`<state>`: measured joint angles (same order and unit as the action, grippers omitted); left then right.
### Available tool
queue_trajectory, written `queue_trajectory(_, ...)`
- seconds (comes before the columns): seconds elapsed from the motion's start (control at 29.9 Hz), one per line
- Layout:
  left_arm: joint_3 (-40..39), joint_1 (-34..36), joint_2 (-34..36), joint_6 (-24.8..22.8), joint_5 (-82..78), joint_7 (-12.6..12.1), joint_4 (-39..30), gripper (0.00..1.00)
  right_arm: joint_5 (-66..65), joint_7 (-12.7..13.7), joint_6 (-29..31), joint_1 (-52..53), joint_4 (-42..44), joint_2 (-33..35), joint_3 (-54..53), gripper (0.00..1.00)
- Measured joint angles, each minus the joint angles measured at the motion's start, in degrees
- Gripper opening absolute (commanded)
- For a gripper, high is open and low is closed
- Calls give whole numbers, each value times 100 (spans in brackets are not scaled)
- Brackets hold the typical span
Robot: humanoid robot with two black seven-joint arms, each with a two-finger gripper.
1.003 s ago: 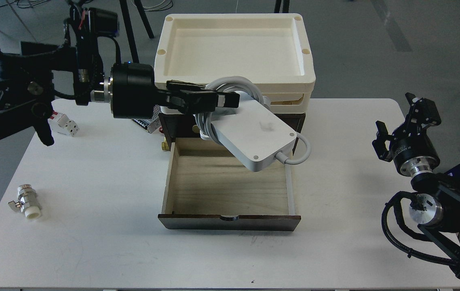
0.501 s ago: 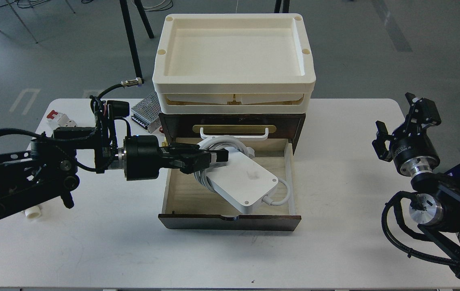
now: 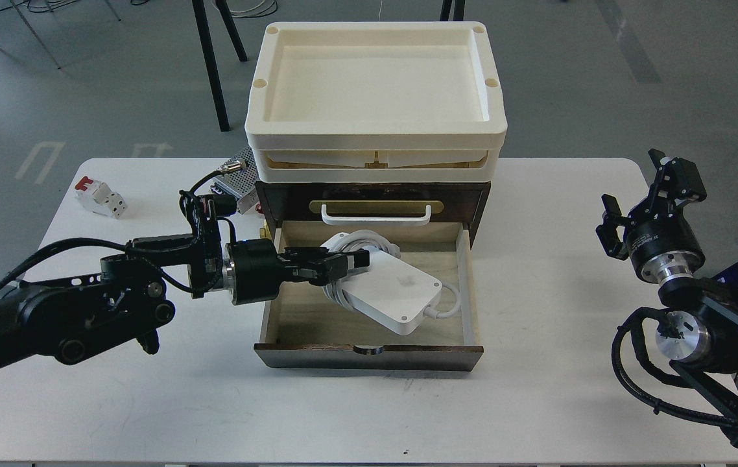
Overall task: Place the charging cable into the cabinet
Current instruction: 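Lower the held charger with the left gripper into the open drawer, then open the left gripper and push the charger flat inside the drawer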
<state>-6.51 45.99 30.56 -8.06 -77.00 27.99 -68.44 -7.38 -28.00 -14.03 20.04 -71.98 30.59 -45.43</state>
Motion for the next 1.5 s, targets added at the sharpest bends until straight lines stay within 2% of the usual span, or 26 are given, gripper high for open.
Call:
queue_trajectory(0.3,0,-123,-536,183,10,0,843,3,0,0,-1,0,0,0,0,99)
queue_trajectory(0.53,2,-251,-864,278,11,1,1396,6,0,0,-2,0,-1,0,2,99)
queue_trajectory(0.67,14,-364,-968,329,1,1,1555,14,0,0,-2,0,-2,0,2,99)
queue_trajectory(0.9,15,-413,-1042,389,1,2,1622,47,-1,0,-2,0,-4,0,-7,99)
queue_trajectory(1.07,17,-418,-1043,394,-4,2,1624,54,-1,0,-2,0,0,0,-13,99)
queue_trajectory(1.3,65,-370,-1034,418,-36,2,1556,57,-1,0,-2,0,0,0,-18,99)
queue_trajectory(1.5,161,-378,-1030,826,-881,1,1539,57,-3,0,-2,0,0,0,-20,99)
